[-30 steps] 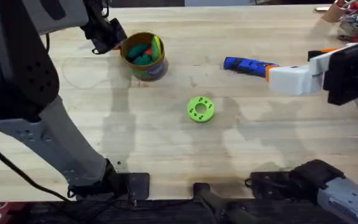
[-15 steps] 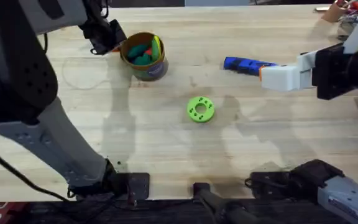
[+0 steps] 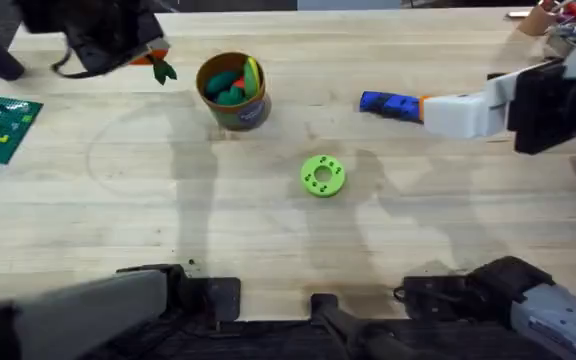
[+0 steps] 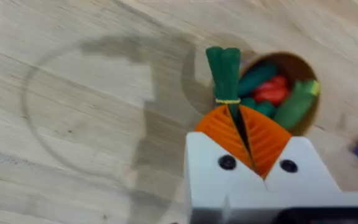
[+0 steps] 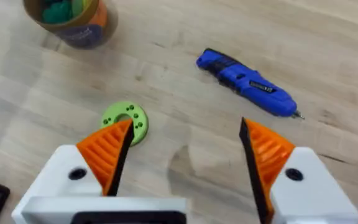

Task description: Pick up the gripper from the table and insert it into the empty holder that is missing its gripper. Then pick up a screw, insert it into the mounting hole, and use the screwdriver to tighten it. Finally, clean up the table by picking up the vegetable and placing it into the bucket.

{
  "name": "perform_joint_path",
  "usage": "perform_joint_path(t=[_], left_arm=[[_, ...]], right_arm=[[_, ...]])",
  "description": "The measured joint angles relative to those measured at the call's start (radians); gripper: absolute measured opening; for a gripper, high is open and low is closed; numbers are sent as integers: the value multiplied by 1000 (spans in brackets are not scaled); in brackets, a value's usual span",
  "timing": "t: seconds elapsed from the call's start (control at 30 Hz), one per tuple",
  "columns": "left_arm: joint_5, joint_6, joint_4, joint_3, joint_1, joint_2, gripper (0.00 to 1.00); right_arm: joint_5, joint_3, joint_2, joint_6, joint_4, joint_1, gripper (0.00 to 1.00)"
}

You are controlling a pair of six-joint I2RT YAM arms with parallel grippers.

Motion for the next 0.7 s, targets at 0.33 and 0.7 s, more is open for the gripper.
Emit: perform_joint_path(t=[0.33,0.7], left_arm=[[101,58,51,0,-194,-41,9],[124,82,104,-1,-246,184,15]], right_arm=[[0,0,-122,0,33,0,980],[0,0,-238,0,33,0,980]])
